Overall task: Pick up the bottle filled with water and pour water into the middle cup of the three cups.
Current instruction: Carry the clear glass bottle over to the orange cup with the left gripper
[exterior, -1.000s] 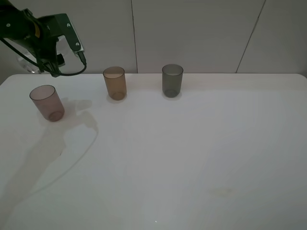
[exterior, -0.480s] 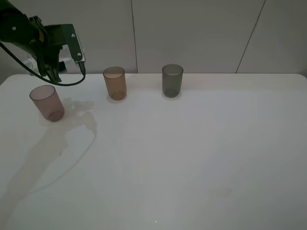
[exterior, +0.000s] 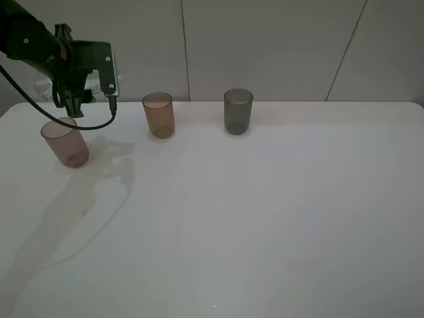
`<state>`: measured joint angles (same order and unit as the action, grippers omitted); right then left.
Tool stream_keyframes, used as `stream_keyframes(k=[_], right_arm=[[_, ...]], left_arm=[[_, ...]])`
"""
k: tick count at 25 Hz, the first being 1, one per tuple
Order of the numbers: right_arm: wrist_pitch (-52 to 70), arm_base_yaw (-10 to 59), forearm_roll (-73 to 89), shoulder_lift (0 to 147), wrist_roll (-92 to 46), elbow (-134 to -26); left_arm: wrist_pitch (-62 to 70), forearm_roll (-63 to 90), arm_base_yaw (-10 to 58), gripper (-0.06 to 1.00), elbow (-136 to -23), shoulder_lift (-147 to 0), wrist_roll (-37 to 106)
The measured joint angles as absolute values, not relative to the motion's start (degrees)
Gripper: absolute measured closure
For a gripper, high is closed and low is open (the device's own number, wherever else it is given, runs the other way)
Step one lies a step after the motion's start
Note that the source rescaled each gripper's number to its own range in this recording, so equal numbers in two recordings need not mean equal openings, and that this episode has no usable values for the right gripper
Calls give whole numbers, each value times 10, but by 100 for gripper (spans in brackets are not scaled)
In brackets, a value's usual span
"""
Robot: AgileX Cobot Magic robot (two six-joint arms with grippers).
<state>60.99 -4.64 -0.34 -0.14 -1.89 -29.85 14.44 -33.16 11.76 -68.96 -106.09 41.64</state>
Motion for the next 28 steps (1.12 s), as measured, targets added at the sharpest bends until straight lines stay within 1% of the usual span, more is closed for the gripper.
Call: stream_keyframes(k=[16,28], right_arm=[[610,-46,-3,-1,-19,-298],[610,-46,-3,-1,-19,-298]], left_arm=[[152,-341,141,92,-761,-1131,436],[153,-361,144,92,-771,-1142,459]])
